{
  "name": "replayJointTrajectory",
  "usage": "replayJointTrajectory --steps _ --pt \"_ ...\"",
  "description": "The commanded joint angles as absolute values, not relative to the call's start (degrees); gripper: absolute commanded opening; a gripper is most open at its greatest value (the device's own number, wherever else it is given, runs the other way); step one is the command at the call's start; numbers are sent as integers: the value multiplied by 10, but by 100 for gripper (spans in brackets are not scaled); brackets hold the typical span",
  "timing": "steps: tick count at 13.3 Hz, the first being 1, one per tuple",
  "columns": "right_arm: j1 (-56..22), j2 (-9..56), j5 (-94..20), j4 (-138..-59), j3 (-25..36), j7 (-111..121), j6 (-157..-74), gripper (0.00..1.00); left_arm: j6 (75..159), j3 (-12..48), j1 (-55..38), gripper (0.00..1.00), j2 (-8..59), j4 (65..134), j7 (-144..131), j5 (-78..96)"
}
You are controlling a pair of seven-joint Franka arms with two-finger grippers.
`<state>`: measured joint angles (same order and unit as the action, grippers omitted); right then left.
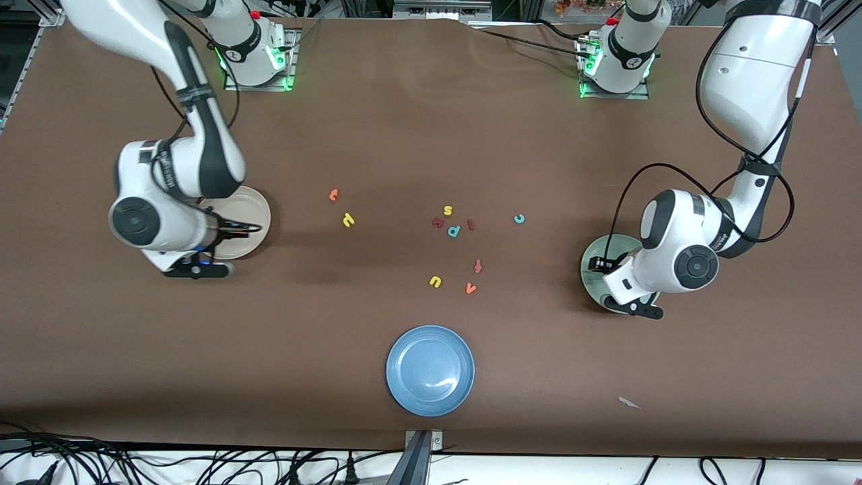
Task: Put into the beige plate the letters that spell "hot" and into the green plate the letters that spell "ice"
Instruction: 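Carry the blue ring and orange e toward the beige and green plates, then release the blue ring on the beige plate while the left gripper reaches letters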
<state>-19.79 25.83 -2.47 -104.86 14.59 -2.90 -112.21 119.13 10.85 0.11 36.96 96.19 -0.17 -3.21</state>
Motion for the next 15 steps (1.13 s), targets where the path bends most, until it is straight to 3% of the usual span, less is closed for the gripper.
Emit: replayJointTrajectory --steps 1,4,5,6,8,12,15 --pt "-169 298 -33 -1056 145 38 -1133 13 1164 160 -9 100 342 968 -129 -39" --pt "-145 321 -33 -1056 144 74 -1140 20 1165 215 -11 100 345 975 -277 -39" --pt "-145 323 -33 -1056 144 74 -1140 40 1168 225 -13 100 346 983 -298 -39" --pt "-145 323 -34 -1056 143 73 -1141 73 1181 235 -13 100 345 1002 -309 -38" --pt "-146 311 -36 -1051 139 64 -1129 91 1224 258 -12 100 337 1049 -368 -40" --pt "-154 239 -35 -1042 68 31 -1101 99 1329 272 -23 98 309 1154 -434 -48" --pt "-154 236 -36 -1035 -3 20 -1118 99 1371 271 -23 78 294 1195 -436 -82"
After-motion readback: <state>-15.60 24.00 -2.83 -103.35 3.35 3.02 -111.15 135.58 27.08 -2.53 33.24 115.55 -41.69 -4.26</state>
